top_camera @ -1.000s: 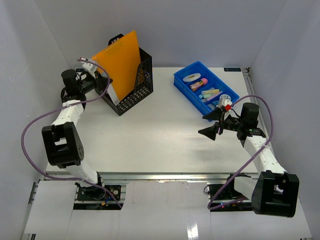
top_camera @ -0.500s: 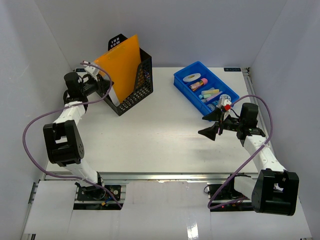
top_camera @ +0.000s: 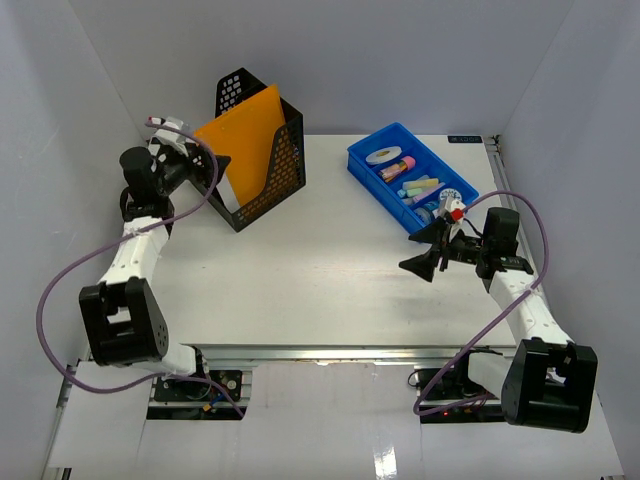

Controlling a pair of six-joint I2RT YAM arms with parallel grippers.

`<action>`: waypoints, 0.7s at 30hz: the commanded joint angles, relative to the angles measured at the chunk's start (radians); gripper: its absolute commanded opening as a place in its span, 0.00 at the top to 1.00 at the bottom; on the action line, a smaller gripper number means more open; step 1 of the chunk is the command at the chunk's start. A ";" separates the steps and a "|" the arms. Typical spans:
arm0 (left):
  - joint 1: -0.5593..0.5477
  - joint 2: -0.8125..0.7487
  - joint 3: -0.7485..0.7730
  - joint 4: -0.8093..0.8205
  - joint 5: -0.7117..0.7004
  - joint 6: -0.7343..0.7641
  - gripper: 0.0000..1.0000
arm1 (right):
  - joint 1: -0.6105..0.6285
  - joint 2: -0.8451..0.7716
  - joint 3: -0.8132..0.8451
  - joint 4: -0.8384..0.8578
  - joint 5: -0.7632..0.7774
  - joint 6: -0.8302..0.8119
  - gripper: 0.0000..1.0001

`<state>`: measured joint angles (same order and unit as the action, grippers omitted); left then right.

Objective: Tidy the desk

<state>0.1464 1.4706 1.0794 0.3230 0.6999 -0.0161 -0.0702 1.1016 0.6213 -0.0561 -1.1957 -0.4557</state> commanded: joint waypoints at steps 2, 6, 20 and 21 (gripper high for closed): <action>-0.001 -0.251 0.012 -0.083 -0.178 -0.141 0.02 | -0.024 -0.033 0.095 -0.141 0.139 -0.038 0.05; -0.001 -0.445 -0.100 -0.120 -0.145 -0.263 0.02 | -0.037 -0.111 0.101 -0.173 0.313 -0.005 0.10; -0.005 -0.977 -0.628 -0.150 0.292 -0.472 0.02 | -0.043 -0.267 0.082 -0.233 0.758 0.219 0.10; -0.008 -0.988 -0.648 -0.155 0.316 -0.466 0.02 | -0.043 -0.274 0.077 -0.231 0.790 0.246 0.10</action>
<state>0.1463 0.5279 0.4806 0.2018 0.8858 -0.4681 -0.1112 0.8533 0.6804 -0.2744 -0.5541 -0.3324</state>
